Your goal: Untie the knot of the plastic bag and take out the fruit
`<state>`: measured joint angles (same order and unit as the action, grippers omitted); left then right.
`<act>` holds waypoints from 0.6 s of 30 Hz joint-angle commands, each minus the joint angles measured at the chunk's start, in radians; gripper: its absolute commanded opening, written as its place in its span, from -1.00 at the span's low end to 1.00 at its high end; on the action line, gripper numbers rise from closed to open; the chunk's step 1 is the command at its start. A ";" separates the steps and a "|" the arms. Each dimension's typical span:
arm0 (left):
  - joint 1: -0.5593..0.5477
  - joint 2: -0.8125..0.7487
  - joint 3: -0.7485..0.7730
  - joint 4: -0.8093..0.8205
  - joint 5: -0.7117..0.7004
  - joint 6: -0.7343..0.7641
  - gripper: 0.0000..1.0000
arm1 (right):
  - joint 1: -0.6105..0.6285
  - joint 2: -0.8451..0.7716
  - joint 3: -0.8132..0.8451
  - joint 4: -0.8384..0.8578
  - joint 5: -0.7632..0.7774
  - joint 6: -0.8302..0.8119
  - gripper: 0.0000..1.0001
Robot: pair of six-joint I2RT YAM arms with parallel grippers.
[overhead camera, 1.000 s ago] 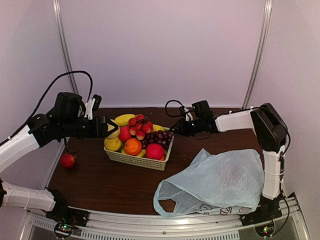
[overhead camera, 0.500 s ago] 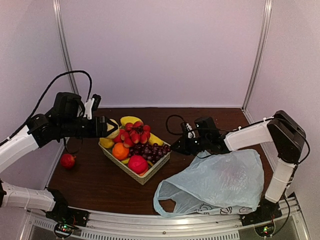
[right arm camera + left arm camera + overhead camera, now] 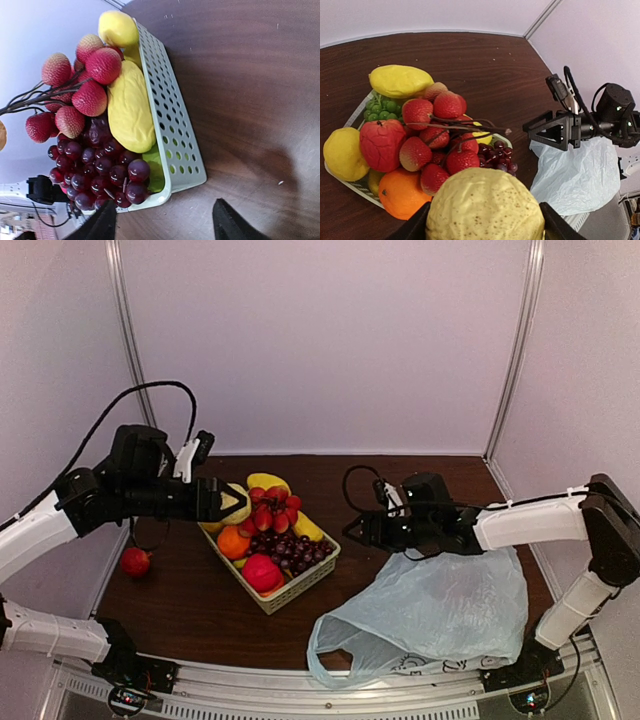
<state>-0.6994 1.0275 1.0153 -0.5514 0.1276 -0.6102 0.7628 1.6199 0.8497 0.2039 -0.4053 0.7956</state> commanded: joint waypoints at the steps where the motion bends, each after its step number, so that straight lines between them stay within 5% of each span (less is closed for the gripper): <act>1: -0.040 0.020 0.034 0.080 0.123 0.032 -0.06 | -0.016 -0.144 0.030 -0.085 0.057 -0.209 0.49; 8: -0.136 0.078 0.045 0.208 0.281 0.046 -0.02 | 0.152 -0.279 0.125 -0.124 -0.139 -0.485 0.76; 18: -0.156 0.097 0.034 0.304 0.454 0.002 0.05 | 0.326 -0.265 0.219 -0.063 -0.051 -0.554 0.79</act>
<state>-0.8528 1.1175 1.0271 -0.3244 0.4873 -0.5949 1.0592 1.3334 1.0084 0.1421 -0.5034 0.3176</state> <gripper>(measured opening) 0.659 0.896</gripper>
